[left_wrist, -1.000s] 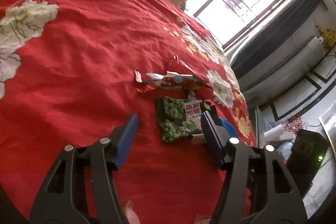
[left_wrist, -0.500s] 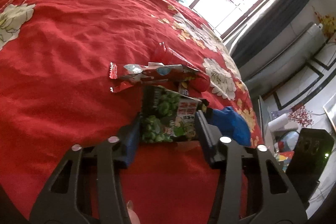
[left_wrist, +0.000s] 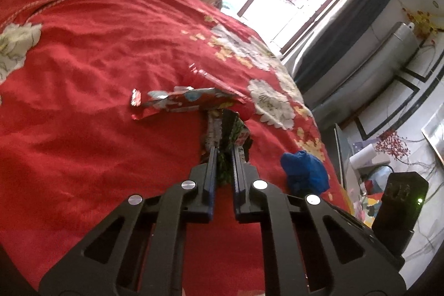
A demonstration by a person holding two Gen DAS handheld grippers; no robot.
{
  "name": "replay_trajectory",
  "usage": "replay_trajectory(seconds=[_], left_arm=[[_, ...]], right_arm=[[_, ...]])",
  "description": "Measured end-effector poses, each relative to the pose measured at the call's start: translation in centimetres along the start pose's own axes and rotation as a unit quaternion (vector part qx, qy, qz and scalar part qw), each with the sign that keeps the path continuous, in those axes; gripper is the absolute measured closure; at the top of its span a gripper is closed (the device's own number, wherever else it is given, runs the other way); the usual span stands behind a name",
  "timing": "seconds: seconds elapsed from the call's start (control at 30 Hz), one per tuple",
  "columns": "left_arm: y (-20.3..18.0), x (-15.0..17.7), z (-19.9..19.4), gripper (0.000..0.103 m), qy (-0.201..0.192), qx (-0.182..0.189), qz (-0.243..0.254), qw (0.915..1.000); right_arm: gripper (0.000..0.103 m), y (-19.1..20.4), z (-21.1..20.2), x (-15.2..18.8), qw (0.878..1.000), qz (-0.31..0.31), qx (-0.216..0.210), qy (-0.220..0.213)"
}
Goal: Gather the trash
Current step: 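Lift and carry the green package and blue bag over the bin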
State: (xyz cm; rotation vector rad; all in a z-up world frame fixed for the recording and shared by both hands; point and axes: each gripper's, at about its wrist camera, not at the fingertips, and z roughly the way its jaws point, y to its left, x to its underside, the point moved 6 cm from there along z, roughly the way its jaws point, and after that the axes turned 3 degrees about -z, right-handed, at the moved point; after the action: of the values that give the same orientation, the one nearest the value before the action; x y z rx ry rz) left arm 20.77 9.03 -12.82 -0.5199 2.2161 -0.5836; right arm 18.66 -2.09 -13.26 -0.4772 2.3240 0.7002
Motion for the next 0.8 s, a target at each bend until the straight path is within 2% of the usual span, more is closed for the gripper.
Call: replay_trajectory(seconds=[0.37,0.8], left_arm=[[-4.2,0.2,-1.3,0.098,-0.013,0.020,0.049,0.9985],[-8.6,2.0,-2.0,0.098,-0.008,0.047,0.100,0.9939]], right_arm=[[0.092,-1.3,-2.5,-0.4,1.000,0.014,0.010,-0.026],[0.092,-2.9,-5.9,-1.3,0.998,0.022,0.028,-0.060]])
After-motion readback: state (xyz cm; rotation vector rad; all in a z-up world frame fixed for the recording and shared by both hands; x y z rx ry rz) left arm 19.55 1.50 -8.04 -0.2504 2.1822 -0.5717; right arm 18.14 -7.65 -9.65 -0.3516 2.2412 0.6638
